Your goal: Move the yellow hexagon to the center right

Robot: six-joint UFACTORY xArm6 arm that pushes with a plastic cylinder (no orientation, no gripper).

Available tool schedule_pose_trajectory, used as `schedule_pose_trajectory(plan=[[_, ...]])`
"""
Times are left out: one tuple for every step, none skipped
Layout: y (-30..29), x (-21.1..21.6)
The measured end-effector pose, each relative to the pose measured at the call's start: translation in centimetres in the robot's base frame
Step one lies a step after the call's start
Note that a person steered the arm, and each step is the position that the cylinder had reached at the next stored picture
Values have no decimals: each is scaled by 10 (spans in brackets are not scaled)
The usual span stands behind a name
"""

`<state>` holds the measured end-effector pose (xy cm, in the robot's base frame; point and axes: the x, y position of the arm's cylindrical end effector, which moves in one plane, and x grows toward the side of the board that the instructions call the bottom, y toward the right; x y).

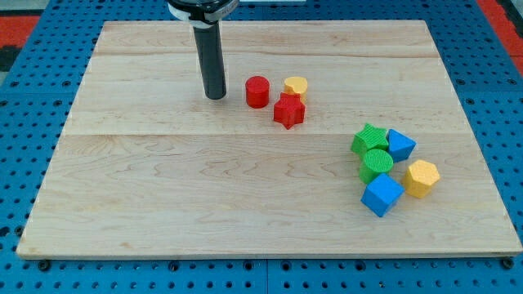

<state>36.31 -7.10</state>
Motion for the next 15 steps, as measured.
schedule_pose_trajectory(plan=[[43, 2], [63, 28], [40, 92], [111, 176], [191, 235], [250, 239], [276, 196], [256, 159], [259, 135], [266, 112], [263, 95], [285, 94], [300, 94], [301, 95], [307, 95]])
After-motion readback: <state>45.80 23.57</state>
